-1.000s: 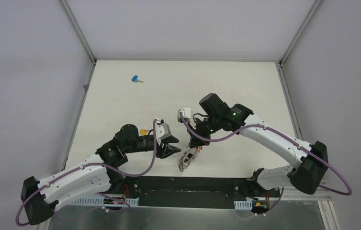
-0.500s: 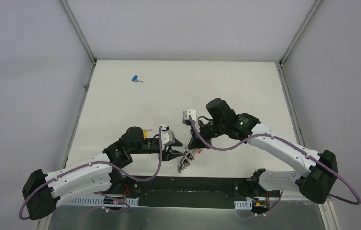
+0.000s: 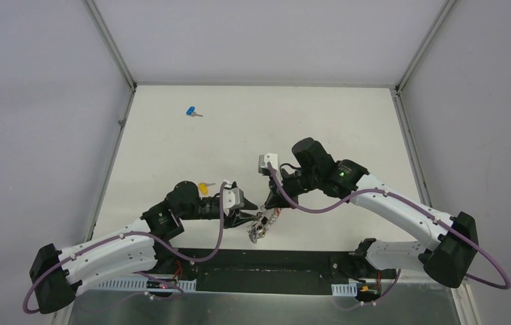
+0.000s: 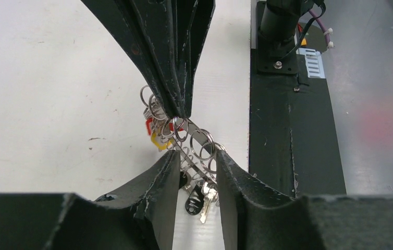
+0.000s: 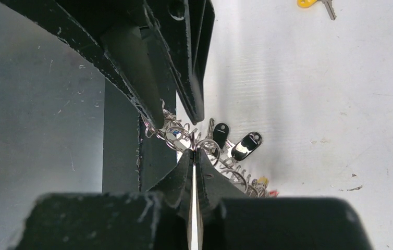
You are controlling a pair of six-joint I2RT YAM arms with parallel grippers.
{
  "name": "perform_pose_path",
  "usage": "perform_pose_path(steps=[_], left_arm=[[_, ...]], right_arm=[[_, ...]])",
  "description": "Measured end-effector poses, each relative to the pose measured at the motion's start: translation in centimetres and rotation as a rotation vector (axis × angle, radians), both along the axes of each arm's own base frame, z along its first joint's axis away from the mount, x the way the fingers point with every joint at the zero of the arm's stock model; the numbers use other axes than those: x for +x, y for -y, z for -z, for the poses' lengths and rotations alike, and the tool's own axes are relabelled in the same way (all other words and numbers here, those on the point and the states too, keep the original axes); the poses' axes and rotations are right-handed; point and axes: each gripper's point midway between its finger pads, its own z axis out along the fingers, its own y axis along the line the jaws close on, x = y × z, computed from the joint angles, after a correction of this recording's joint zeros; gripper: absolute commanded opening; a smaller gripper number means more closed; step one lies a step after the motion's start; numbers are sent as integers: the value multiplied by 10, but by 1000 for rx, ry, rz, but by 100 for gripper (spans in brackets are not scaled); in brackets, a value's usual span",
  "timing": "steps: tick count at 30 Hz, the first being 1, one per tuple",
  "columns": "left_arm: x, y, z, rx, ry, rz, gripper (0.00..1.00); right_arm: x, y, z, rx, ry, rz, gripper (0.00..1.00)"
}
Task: Put the keys on the keyring
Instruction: Adjust the keyring.
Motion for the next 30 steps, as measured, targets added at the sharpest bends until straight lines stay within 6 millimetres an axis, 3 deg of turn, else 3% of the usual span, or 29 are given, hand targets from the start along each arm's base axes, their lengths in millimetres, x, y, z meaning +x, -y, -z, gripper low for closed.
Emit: perform_pose_path(steps=[12,24,30], left_arm=[[-6,2,7,25,-17,19,34],[-2,5,18,62,-25,-12,23],[6,2,13,48,-14,-67,21]], right_arm=[[0,-1,-1,2,-4,5,0],[0,-1,-1,1,-11,9,0],[-1,-1,-2,6,-19,7,0]])
